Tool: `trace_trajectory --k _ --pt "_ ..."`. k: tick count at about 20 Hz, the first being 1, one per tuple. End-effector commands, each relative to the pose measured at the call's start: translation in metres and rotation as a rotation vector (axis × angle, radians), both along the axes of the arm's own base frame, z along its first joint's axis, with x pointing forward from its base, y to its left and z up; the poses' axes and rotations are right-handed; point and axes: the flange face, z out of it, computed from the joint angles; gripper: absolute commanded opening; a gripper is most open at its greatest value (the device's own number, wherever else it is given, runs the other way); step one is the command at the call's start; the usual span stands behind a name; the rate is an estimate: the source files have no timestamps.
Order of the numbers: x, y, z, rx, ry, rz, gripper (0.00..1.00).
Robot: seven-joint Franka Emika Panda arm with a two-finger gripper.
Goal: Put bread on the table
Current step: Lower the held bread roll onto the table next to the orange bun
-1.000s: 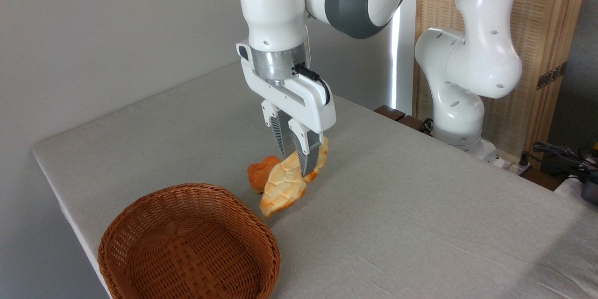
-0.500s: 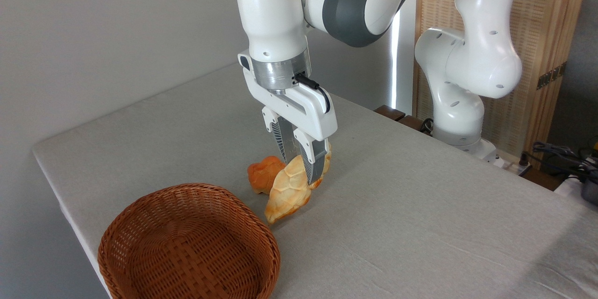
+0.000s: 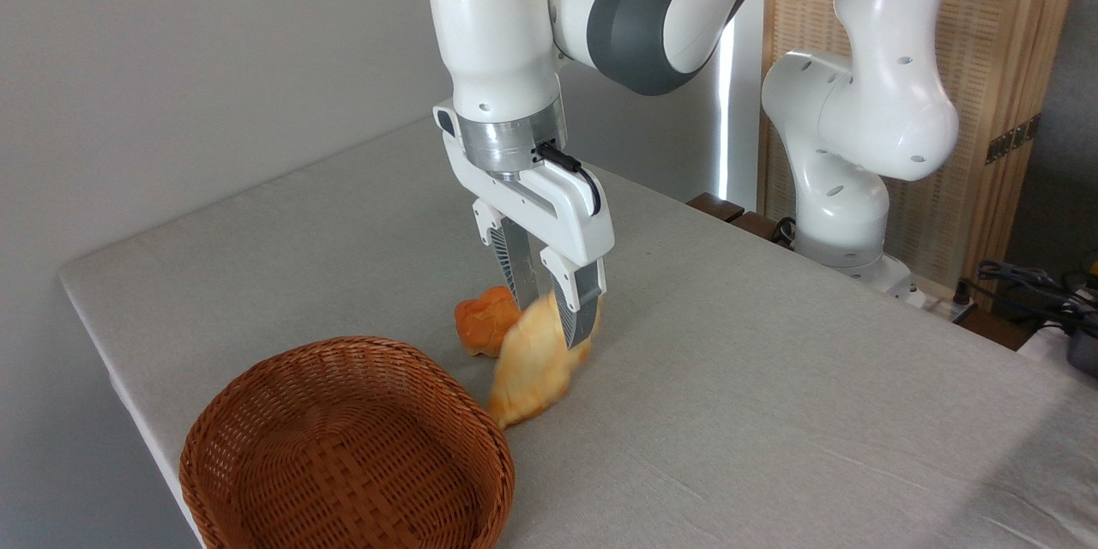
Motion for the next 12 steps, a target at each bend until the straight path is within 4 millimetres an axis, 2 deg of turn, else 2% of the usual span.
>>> trace_trajectory --k 1,6,8,12 --pt "0.003 0.001 0.003 0.011 -0.016 -0.020 1.00" --pt "0.004 0.001 0.005 0.010 -0.020 -0.020 1.00" --pt "0.007 0.001 0.013 0.009 -0.037 -0.019 1.00" --pt "0.021 0.001 0.051 0.005 -0.121 -0.010 1.00"
